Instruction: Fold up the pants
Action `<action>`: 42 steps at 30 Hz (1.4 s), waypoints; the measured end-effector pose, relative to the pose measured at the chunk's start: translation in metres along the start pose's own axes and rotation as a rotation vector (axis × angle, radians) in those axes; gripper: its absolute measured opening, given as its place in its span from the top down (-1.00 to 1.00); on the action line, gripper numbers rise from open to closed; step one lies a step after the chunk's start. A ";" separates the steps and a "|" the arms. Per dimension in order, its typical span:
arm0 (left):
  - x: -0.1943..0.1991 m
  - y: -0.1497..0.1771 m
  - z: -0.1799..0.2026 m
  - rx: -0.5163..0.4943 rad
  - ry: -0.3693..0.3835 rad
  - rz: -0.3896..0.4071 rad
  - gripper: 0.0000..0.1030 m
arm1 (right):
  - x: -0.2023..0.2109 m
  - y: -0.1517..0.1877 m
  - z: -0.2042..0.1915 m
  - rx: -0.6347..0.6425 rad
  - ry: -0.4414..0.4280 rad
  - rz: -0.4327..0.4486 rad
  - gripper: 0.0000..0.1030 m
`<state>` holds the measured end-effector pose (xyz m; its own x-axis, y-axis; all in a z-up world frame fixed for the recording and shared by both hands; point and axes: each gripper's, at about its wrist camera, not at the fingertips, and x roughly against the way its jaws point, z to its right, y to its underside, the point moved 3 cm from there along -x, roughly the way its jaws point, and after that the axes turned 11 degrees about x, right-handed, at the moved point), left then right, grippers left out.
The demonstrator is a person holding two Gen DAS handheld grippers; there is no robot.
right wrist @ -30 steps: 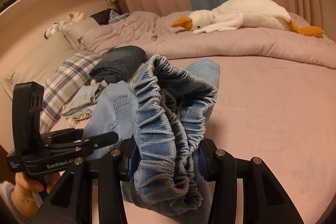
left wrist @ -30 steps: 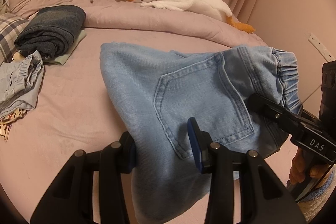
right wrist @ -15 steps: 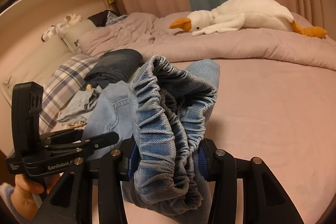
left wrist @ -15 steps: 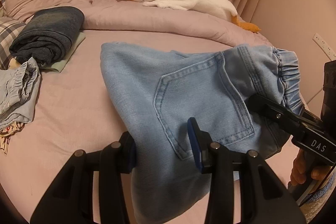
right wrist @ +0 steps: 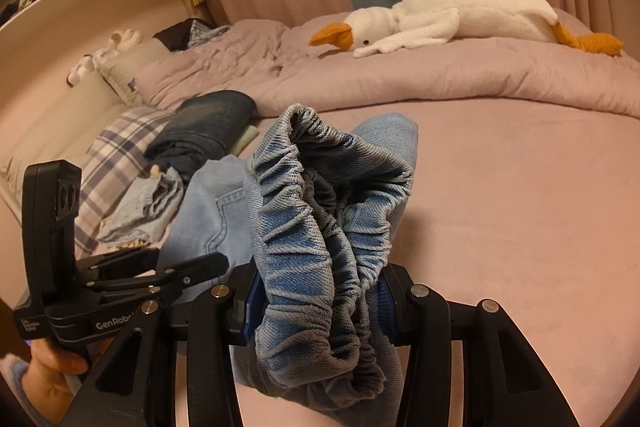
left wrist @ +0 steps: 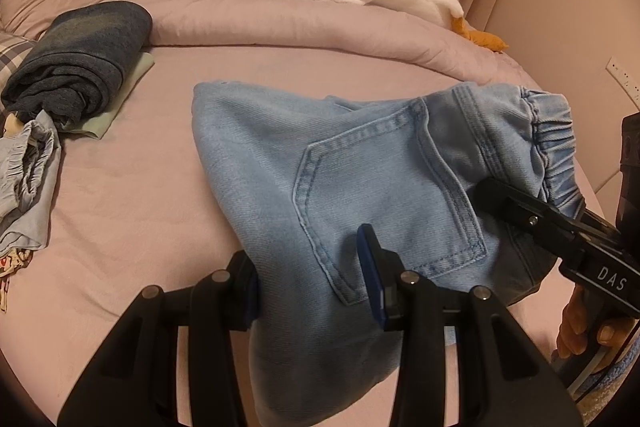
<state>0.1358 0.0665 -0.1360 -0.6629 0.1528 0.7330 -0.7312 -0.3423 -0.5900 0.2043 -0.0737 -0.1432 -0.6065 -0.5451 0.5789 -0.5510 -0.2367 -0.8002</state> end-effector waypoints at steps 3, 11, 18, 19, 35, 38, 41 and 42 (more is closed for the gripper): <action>-0.008 -0.001 -0.002 0.000 -0.005 -0.008 0.22 | -0.006 0.000 0.001 -0.005 0.004 -0.008 0.07; -0.026 -0.003 -0.007 0.006 -0.023 -0.033 0.22 | -0.021 0.002 0.007 -0.024 0.005 -0.032 0.07; -0.037 -0.004 -0.010 0.010 -0.035 -0.049 0.22 | -0.031 0.004 0.011 -0.038 0.009 -0.053 0.07; -0.038 -0.003 -0.011 0.010 -0.036 -0.050 0.22 | -0.032 0.004 0.012 -0.041 0.009 -0.057 0.07; -0.052 -0.001 -0.022 -0.010 -0.077 -0.082 0.14 | -0.051 0.020 0.042 -0.167 -0.035 -0.126 0.05; -0.053 0.000 -0.022 -0.016 -0.081 -0.082 0.14 | -0.053 0.022 0.045 -0.176 -0.037 -0.134 0.04; -0.053 0.001 -0.022 -0.011 -0.081 -0.084 0.13 | -0.053 0.023 0.045 -0.176 -0.038 -0.137 0.04; -0.053 0.001 -0.021 -0.010 -0.081 -0.084 0.13 | -0.053 0.023 0.045 -0.175 -0.037 -0.138 0.04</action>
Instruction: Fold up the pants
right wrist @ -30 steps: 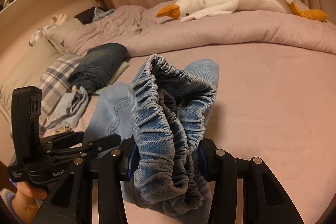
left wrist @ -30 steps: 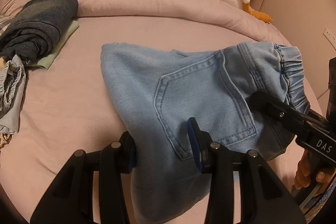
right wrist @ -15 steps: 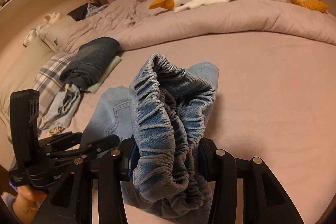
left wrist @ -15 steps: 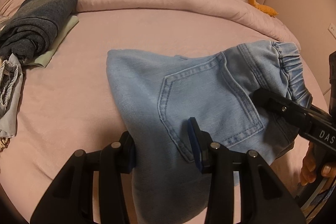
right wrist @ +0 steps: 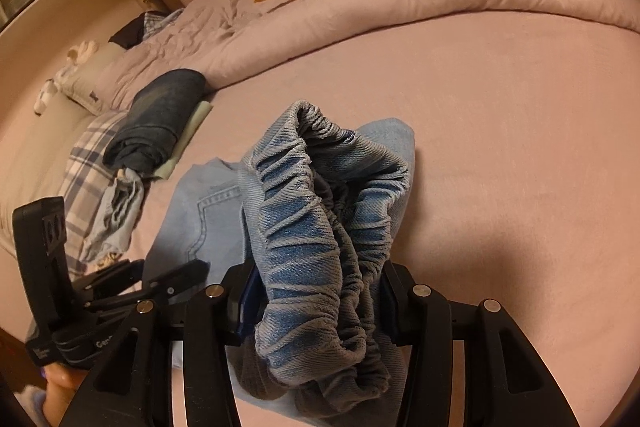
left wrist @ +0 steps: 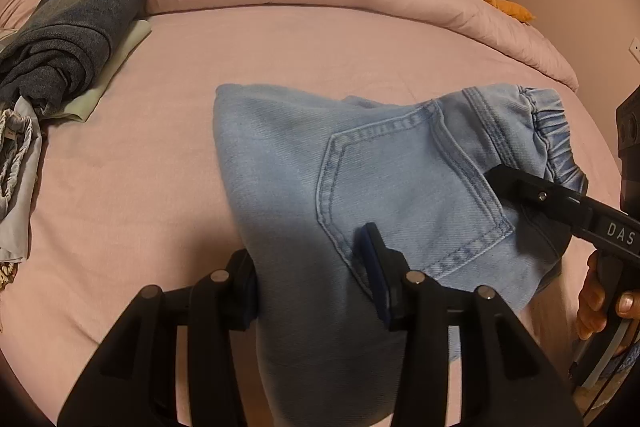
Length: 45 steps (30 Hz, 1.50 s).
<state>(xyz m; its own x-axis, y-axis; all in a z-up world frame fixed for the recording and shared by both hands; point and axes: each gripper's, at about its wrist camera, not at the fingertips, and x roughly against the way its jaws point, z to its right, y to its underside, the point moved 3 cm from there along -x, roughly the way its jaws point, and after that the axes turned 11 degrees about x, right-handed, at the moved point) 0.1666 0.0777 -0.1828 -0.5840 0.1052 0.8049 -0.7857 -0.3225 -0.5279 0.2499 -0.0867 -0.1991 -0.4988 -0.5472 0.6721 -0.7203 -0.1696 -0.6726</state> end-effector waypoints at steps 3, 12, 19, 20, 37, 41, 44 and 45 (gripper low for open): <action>0.000 0.000 0.000 -0.001 -0.001 0.000 0.13 | 0.000 0.000 0.000 0.003 0.002 -0.003 0.03; -0.002 0.002 0.000 0.008 -0.001 -0.002 0.08 | -0.003 0.001 0.001 0.001 0.026 -0.021 0.01; -0.006 0.002 -0.007 0.032 -0.031 0.000 -0.36 | -0.010 0.006 0.010 -0.052 0.034 -0.050 -0.19; -0.007 0.001 -0.009 0.042 -0.028 -0.004 -0.40 | -0.011 0.007 0.012 -0.061 0.033 -0.053 -0.24; -0.003 0.008 -0.014 0.050 -0.062 -0.003 -0.63 | -0.011 0.011 0.018 -0.101 0.000 -0.065 -0.33; 0.002 0.015 -0.014 0.044 -0.066 -0.005 -0.63 | -0.008 0.013 0.019 -0.117 -0.004 -0.078 -0.33; 0.006 0.019 -0.016 0.048 -0.067 -0.006 -0.63 | -0.004 0.017 0.019 -0.128 -0.005 -0.084 -0.33; 0.008 0.021 -0.017 0.049 -0.067 -0.008 -0.63 | -0.002 0.018 0.020 -0.129 -0.006 -0.086 -0.33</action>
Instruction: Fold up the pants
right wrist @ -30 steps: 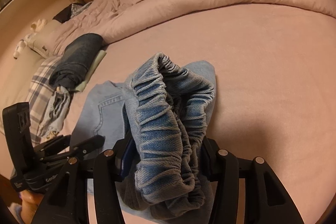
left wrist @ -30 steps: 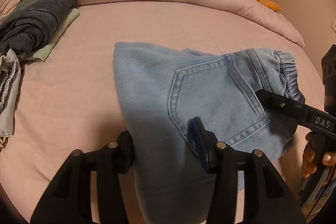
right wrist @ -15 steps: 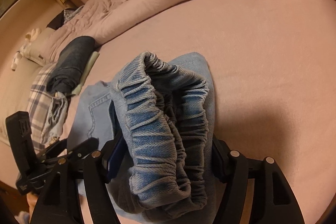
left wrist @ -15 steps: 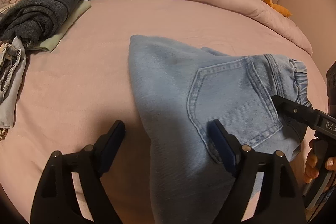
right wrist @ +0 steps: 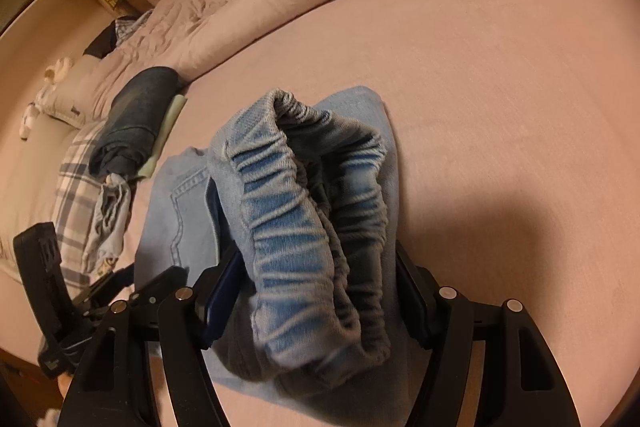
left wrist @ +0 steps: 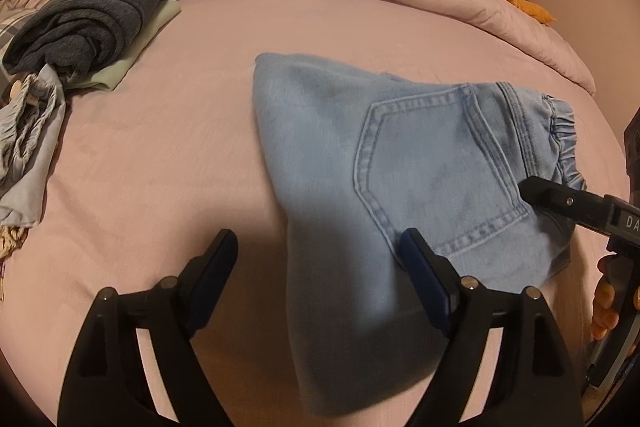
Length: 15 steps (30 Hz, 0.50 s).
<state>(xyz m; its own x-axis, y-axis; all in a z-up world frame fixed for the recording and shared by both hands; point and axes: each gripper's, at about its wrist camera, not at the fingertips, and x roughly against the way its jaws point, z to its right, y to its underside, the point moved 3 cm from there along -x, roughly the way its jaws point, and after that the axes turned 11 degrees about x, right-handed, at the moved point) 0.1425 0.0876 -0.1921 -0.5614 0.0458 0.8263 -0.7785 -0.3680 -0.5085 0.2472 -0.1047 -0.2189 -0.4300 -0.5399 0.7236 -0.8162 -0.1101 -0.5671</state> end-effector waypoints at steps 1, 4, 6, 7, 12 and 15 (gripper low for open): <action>0.001 0.002 0.000 -0.001 0.000 -0.004 -0.63 | 0.001 0.002 0.000 0.001 0.002 -0.002 -0.33; 0.004 0.010 0.000 -0.013 -0.004 -0.007 -0.64 | 0.005 0.008 -0.001 0.016 0.017 -0.011 -0.33; 0.002 0.014 -0.001 -0.008 -0.006 -0.014 -0.64 | 0.006 0.011 -0.004 0.031 0.034 -0.017 -0.34; 0.002 0.014 -0.001 -0.002 -0.005 -0.014 -0.64 | 0.006 0.013 -0.005 0.037 0.042 -0.018 -0.35; 0.005 0.017 0.000 -0.001 -0.015 -0.010 -0.63 | 0.002 0.015 -0.014 0.107 0.108 -0.021 -0.41; 0.006 0.018 0.000 0.000 -0.018 -0.007 -0.63 | 0.005 0.016 -0.012 0.094 0.103 -0.031 -0.41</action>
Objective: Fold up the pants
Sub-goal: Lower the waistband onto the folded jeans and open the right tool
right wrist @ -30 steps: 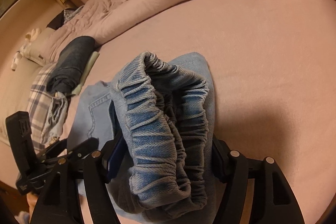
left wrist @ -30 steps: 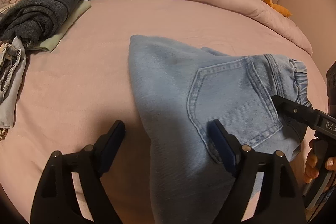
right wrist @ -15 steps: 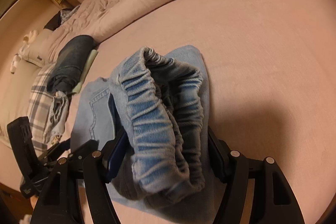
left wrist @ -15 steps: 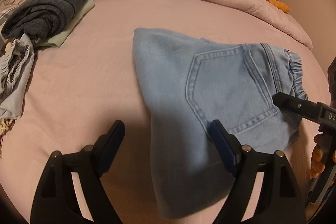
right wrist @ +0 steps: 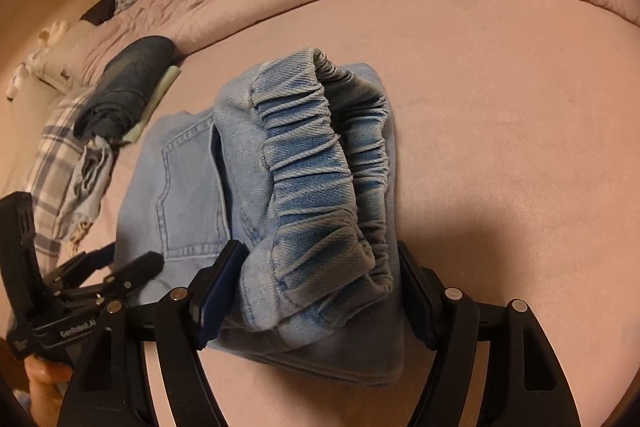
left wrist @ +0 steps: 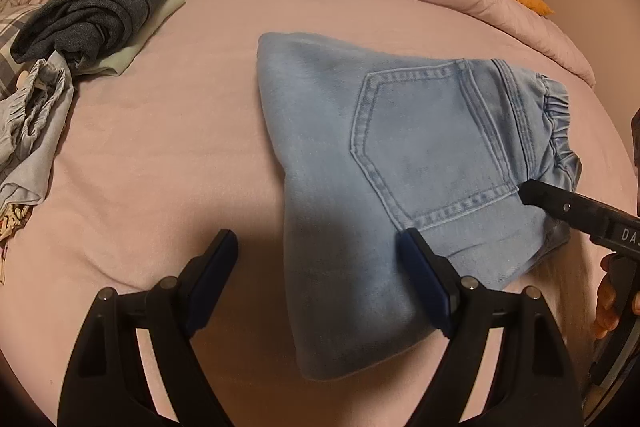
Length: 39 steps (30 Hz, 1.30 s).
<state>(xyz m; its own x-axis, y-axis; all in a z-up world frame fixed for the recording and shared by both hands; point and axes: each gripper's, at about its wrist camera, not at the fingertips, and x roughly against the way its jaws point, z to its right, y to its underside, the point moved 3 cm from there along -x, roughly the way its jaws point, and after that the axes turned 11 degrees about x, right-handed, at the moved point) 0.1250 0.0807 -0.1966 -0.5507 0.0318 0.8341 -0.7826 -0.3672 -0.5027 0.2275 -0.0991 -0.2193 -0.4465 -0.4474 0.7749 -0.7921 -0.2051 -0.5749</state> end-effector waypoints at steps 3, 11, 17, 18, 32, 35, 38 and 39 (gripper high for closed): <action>-0.001 0.000 0.000 0.014 -0.001 -0.002 -0.63 | 0.001 0.003 0.002 -0.005 -0.006 0.002 -0.41; -0.001 0.000 0.001 0.017 -0.006 -0.002 -0.64 | 0.003 0.005 0.001 -0.001 0.001 0.006 -0.43; -0.002 -0.001 0.000 0.025 -0.013 -0.004 -0.66 | 0.002 0.005 0.001 0.000 0.002 0.005 -0.43; -0.002 -0.001 -0.001 0.026 -0.016 -0.005 -0.66 | 0.002 0.005 0.001 0.000 0.003 0.005 -0.43; 0.000 0.002 0.001 0.034 -0.033 -0.007 -0.67 | 0.005 0.009 0.000 -0.023 0.007 -0.008 -0.43; 0.000 0.003 0.001 0.037 -0.034 -0.006 -0.69 | 0.004 0.009 -0.001 -0.021 0.012 -0.010 -0.43; 0.000 0.003 0.001 0.038 -0.035 -0.005 -0.69 | 0.005 0.009 -0.002 -0.021 0.010 -0.010 -0.43; 0.000 0.003 0.001 0.039 -0.035 -0.005 -0.70 | 0.005 0.009 -0.002 -0.021 0.011 -0.010 -0.43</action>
<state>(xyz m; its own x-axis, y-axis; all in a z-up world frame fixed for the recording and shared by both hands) 0.1228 0.0784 -0.1977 -0.5355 0.0017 0.8445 -0.7734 -0.4027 -0.4896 0.2175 -0.1011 -0.2202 -0.4427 -0.4359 0.7836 -0.8052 -0.1913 -0.5613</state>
